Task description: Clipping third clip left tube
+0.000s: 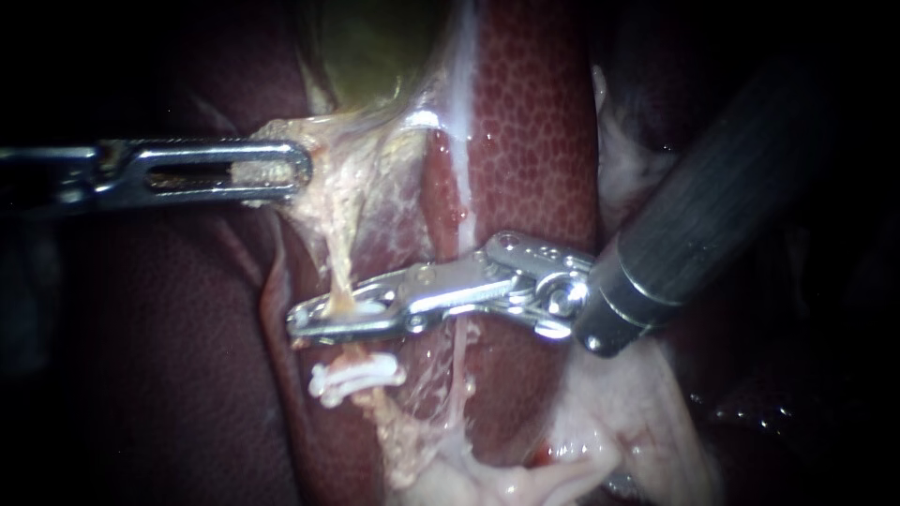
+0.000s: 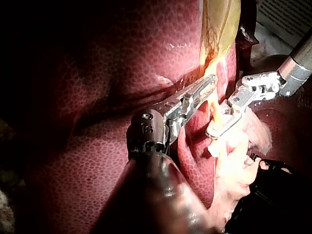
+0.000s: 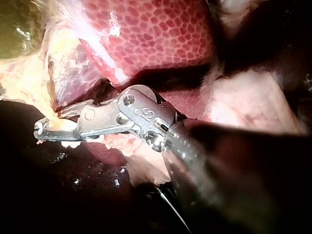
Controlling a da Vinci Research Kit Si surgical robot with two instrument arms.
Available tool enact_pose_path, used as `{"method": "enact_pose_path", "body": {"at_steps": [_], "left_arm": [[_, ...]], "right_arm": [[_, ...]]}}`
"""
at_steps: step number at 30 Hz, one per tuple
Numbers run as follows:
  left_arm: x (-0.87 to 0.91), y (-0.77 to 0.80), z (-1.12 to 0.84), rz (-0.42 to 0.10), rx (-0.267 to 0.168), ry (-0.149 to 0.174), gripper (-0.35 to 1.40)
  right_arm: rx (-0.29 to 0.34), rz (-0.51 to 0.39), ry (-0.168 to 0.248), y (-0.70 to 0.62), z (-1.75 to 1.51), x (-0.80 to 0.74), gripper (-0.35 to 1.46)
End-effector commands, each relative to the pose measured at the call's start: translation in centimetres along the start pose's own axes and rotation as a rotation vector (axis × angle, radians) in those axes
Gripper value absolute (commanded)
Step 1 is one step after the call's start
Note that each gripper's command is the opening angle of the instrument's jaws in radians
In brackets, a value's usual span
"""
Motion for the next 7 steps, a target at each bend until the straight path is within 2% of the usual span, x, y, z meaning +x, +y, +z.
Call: {"method": "enact_pose_path", "body": {"at_steps": [1,7], "left_arm": [[0.01,0.00,0.00,0.001,-0.001,0.000,-0.35],[0.02,-0.02,0.01,0.001,0.001,0.000,-0.35]], "right_arm": [[0.001,0.000,0.000,0.00,0.00,0.00,-0.35],[0.001,0.000,0.000,-0.01,0.01,0.01,-0.35]]}}
